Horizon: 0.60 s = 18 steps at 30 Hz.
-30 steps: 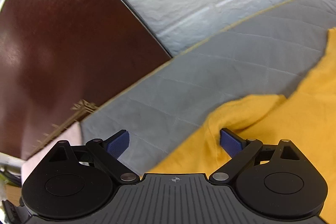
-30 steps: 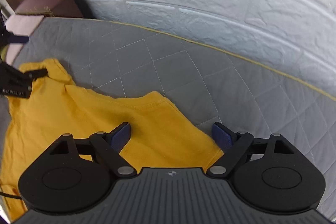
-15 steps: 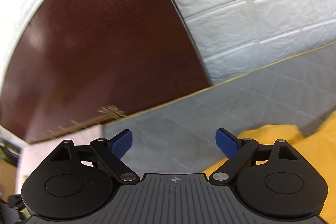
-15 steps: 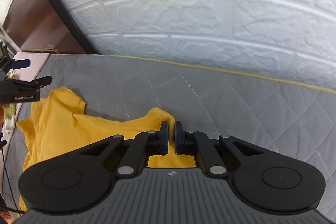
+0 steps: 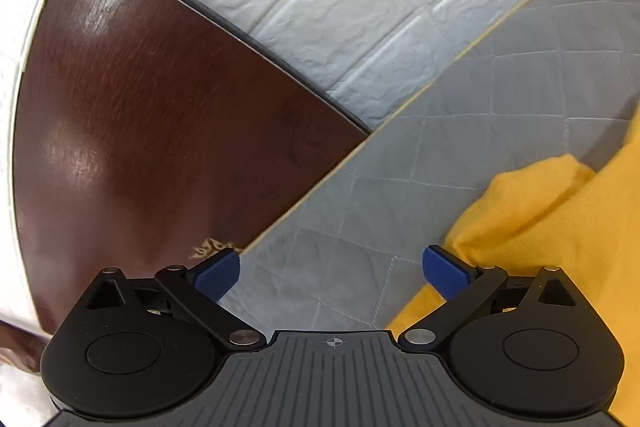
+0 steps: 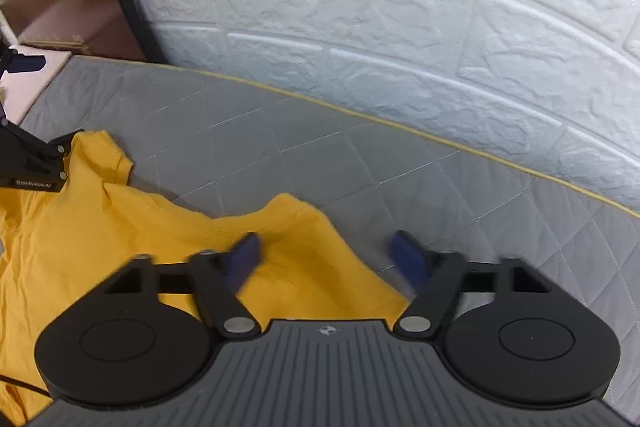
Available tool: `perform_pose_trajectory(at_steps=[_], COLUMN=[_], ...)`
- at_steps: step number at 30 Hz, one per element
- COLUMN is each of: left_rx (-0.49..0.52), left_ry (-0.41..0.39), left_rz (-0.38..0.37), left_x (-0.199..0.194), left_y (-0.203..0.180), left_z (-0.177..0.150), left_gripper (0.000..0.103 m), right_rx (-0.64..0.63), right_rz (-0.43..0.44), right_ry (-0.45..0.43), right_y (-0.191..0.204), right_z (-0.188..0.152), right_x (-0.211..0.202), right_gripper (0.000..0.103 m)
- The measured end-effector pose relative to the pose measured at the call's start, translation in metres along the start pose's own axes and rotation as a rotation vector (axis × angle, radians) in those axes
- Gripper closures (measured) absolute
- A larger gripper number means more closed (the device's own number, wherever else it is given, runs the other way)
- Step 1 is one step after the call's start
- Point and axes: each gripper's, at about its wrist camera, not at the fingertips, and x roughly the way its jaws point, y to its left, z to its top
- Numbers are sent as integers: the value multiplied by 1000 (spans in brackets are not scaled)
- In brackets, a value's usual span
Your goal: Fold clothes
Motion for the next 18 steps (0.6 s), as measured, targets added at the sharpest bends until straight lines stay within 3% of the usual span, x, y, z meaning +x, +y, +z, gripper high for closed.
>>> perform_pose_trajectory(at_steps=[1, 2, 3, 4, 5, 6, 7, 10, 14, 18], left_rx=[-23, -53, -84, -116, -150, -180, -202, -227, -328, -438], left_ry=[3, 13, 23, 41, 63, 85, 98, 73, 24, -31], left_rz=[-9, -30, -51, -72, -93, -110, -120, -112, -158, -203], left_x=[2, 4, 6, 10, 14, 18, 20, 19, 8, 2], left_y=[1, 4, 7, 9, 11, 13, 15, 15, 33, 54], left_z=[0, 0, 0, 0, 0, 0, -1, -1, 2, 9], left_gripper=[4, 13, 21, 44, 79, 98, 103, 103, 103, 103], right_rx=[20, 42, 56, 62, 67, 71, 80, 108, 111, 133], right_rz=[7, 13, 19, 22, 25, 29, 32, 34, 35, -39], right_ry=[-4, -5, -6, -10, -16, -22, -29, -77, -154, -250], right_y=[-3, -6, -9, -9, -9, -9, -10, -11, -10, -12], right_z=[0, 1, 0, -1, -2, -3, -3, -2, 3, 13], right_x=[-2, -3, -3, -3, -4, -4, -5, -9, -20, -34], right_gripper=[70, 90, 92, 93, 94, 96, 96, 98, 98, 103])
